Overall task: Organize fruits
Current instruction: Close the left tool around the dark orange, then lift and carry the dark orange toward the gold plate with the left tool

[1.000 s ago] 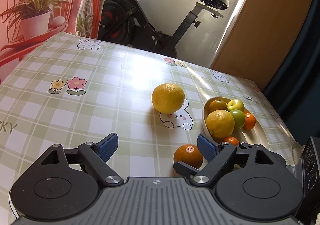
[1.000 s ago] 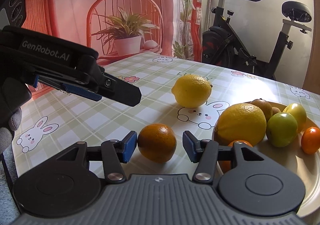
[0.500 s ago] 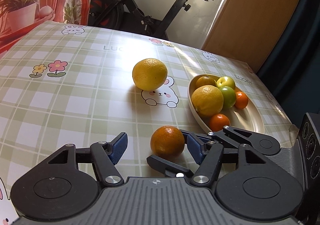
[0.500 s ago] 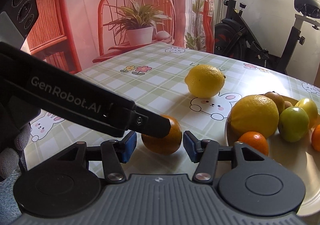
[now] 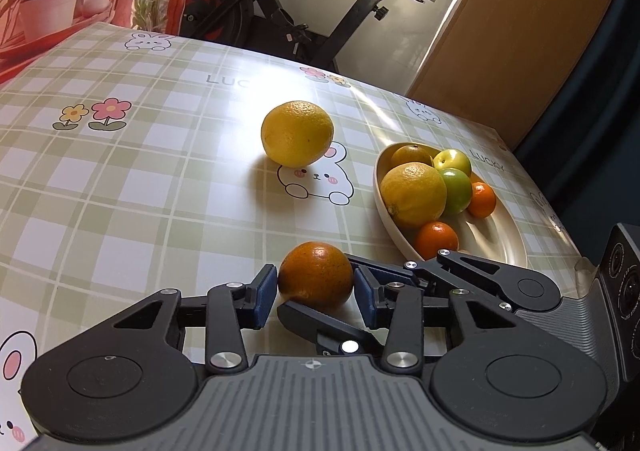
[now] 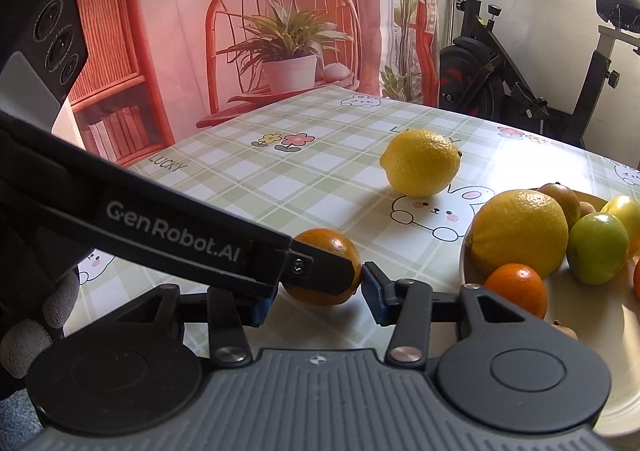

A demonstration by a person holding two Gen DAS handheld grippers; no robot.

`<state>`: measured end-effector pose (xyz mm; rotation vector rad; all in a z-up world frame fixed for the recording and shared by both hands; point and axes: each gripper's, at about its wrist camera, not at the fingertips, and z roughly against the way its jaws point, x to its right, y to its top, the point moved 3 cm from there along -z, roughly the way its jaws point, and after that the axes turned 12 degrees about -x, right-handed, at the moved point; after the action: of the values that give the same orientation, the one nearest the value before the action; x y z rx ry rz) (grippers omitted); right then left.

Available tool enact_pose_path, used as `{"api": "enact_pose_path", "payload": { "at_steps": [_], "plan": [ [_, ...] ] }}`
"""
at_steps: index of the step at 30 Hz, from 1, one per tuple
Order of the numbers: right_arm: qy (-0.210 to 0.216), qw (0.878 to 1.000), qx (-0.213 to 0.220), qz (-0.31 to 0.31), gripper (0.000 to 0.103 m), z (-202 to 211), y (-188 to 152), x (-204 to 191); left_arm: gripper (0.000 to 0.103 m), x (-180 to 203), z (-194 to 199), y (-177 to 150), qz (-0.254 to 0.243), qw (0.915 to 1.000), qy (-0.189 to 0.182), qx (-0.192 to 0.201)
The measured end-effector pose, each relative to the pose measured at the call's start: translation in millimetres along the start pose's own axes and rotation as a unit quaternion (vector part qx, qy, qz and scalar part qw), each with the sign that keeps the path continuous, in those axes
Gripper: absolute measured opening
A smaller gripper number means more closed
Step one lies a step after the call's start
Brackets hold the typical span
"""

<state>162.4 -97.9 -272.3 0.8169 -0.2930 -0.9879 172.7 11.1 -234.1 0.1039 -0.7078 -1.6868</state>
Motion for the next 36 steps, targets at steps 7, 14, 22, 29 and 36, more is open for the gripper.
{"api": "enact_pose_path", "payload": {
  "at_steps": [7,14,22,29,36],
  "plan": [
    [0.000,1.000,-0.008,0.000,0.049,-3,2,-2,0.044,-2,1,-3,0.006,1.0000,-0.003,0.006],
    [-0.004,1.000,-0.013,0.001,0.049,-6,3,-2,0.044,1,0,-5,-0.003,0.9999,0.003,0.009],
    [-0.005,1.000,-0.013,0.001,0.049,-6,3,-3,0.044,1,2,-8,-0.008,0.9999,0.005,0.014],
    [-0.005,1.000,-0.008,0.004,0.047,-3,3,-3,0.044,1,2,-8,-0.011,0.9998,0.007,0.017],
    [-0.006,0.999,0.033,-0.015,0.047,11,1,4,0.044,17,10,-3,-0.045,0.9981,0.020,0.038]
  ]
}}
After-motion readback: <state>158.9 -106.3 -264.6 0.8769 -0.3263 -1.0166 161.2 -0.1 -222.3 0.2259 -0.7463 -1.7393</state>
